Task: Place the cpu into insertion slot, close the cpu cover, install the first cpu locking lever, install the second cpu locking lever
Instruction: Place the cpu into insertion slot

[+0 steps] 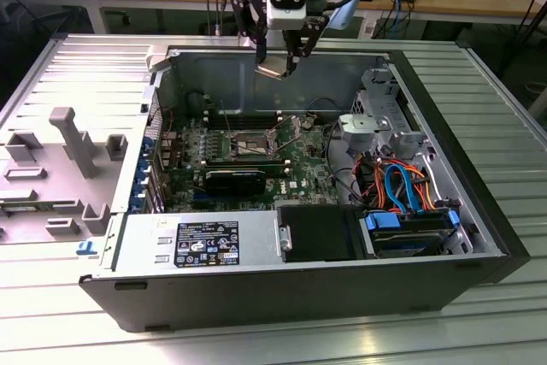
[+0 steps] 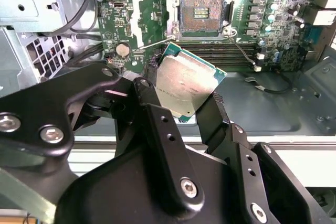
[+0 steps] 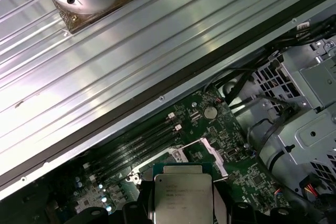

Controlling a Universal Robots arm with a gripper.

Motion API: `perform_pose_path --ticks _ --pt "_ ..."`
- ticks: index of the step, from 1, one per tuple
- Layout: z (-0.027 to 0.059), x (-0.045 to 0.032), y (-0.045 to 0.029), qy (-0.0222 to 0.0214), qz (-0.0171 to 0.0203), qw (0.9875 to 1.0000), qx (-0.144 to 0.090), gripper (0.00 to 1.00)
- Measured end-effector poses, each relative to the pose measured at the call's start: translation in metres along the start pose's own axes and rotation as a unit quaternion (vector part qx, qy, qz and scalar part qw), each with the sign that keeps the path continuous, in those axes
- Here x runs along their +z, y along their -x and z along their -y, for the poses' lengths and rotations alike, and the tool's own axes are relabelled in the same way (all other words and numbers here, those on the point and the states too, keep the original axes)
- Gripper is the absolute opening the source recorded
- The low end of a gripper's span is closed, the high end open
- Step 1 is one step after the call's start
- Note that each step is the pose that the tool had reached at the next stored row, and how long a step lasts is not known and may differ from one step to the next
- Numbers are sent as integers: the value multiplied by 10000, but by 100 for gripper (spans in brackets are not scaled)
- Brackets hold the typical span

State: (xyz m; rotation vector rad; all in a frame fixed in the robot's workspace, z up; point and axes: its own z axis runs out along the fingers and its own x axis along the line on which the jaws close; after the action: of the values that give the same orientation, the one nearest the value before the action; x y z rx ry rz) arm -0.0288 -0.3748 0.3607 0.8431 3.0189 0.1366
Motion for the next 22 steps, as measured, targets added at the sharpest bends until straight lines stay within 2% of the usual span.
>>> perform_pose_path --ticks 7,16,22 --pt "0 1 0 1 13 9999 138 54" --pt "0 1 0 -2 17 9999 158 54" --pt "0 7 0 3 36 9992 392 54"
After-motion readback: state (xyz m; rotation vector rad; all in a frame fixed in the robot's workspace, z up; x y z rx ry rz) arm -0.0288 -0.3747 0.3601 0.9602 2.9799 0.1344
